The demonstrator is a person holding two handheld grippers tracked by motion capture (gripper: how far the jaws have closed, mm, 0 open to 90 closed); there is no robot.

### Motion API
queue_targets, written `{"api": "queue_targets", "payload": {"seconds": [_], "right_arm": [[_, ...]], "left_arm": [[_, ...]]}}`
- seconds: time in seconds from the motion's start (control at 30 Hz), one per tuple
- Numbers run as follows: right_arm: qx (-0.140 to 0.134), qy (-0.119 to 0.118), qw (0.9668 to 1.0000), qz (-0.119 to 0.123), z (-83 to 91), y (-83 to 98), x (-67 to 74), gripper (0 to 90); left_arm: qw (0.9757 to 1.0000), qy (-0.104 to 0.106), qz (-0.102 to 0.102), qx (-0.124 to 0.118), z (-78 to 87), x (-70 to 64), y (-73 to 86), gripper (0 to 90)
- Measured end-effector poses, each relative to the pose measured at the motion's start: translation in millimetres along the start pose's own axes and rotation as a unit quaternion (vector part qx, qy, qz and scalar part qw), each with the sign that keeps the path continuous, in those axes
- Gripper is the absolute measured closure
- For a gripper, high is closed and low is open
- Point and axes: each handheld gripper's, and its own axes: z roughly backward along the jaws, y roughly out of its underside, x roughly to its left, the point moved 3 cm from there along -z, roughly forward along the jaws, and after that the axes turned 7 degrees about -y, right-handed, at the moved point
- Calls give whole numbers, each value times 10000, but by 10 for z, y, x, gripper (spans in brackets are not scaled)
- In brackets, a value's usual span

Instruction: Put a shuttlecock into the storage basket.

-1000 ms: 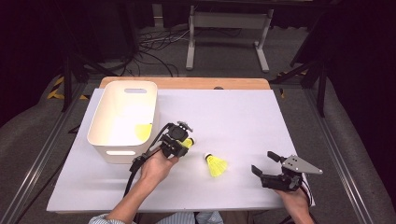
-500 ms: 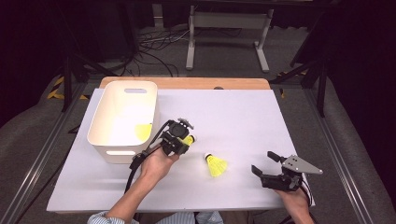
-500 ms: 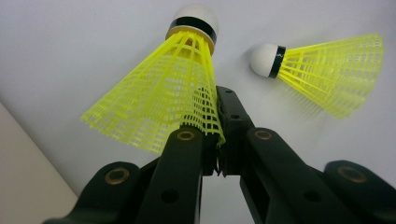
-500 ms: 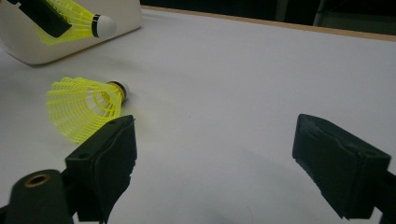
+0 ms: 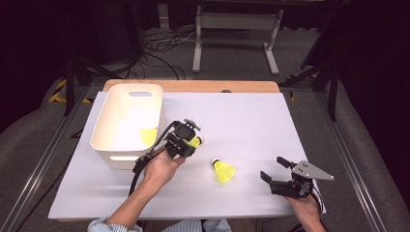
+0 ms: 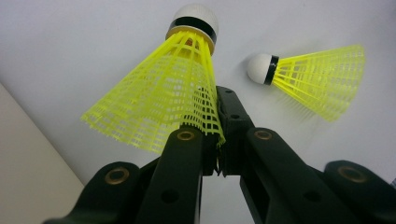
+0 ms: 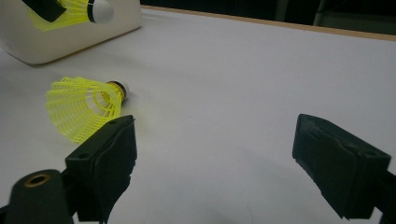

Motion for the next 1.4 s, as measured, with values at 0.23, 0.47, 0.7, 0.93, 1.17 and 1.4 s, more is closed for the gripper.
{"api": "queue_targets", "payload": {"seconds": [0.23, 0.47, 0.7, 0.93, 1.17, 1.4], "right_arm": [[-3, -1, 10000, 0, 1, 0, -1, 143], [1, 0, 10000, 2, 0, 0, 1, 143], [5, 0, 10000, -1, -1, 1, 0, 143], [8, 1, 10000, -5, -1, 0, 2, 143], [5, 1, 10000, 1, 0, 1, 1, 143], [6, 1, 10000, 0, -1, 0, 2, 143]], "left_arm": [[10000, -30, -60, 24, 42, 9, -18, 881], [10000, 40, -28, -36, 104, 39, -45, 880], [9999, 80, 7, -77, 159, 74, -69, 880], [9999, 83, 15, -89, 212, 107, -90, 880], [10000, 78, -42, -14, 226, 124, -104, 880], [9999, 156, 44, -52, 255, 173, -116, 880]]}}
